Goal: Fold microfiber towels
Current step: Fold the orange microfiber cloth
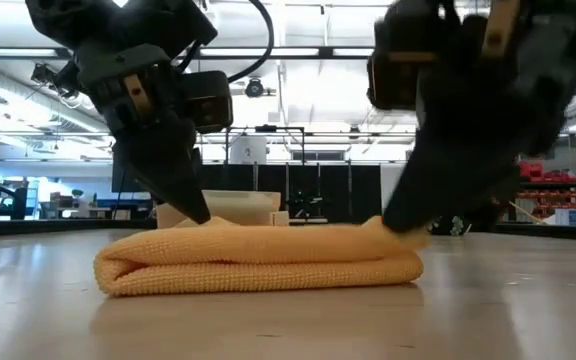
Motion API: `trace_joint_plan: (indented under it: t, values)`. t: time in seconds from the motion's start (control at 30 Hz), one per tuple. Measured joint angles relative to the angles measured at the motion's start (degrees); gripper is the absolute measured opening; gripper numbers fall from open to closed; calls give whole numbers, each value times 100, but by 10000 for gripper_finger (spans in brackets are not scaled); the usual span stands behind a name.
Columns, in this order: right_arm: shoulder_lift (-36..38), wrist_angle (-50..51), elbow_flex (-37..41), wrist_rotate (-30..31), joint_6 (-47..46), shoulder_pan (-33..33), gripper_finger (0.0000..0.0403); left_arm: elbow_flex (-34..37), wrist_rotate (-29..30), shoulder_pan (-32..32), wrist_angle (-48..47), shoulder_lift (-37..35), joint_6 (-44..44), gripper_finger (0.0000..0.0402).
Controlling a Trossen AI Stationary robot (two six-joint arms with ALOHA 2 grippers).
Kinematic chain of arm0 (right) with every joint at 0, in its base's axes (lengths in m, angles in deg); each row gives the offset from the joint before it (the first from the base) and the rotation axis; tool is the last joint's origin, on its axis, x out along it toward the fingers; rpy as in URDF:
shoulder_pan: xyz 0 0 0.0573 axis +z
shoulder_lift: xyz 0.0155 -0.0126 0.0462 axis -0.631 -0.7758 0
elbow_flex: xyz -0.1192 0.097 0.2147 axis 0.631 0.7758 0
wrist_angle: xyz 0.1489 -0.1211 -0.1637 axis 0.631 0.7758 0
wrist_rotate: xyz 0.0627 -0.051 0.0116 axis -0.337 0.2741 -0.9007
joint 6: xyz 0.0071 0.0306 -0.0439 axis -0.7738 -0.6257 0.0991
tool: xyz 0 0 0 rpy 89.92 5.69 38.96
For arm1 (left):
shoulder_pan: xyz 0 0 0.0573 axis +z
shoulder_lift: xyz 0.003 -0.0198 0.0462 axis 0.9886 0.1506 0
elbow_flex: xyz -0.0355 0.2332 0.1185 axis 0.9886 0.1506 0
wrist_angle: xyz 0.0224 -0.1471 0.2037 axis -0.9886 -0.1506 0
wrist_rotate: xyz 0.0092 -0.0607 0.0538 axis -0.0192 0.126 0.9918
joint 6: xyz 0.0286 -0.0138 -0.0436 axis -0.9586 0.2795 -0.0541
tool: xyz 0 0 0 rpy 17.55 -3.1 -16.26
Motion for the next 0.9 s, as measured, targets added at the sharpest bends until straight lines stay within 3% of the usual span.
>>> trace_joint_plan:
  t: [0.2,0.37,0.53,0.7,0.8,0.9]
  values:
    - [-216,277,-21,-4,-260,15,0,6,-11,-2,-228,122,45,10]
    - [64,1054,-21,-132,209,-119,0,63,17,-206,10,381,875,12]
    - [735,2542,3,-167,1183,-625,0,96,49,-492,463,338,1458,33]
    - [1562,3502,5,-168,2000,-1529,0,-74,8,-674,923,334,1910,22]
    - [2123,3650,5,-192,1913,-1966,0,-181,-224,-634,982,174,1913,11]
    - [2557,3671,18,-193,1289,-1956,0,-190,-302,-412,420,-317,1839,6]
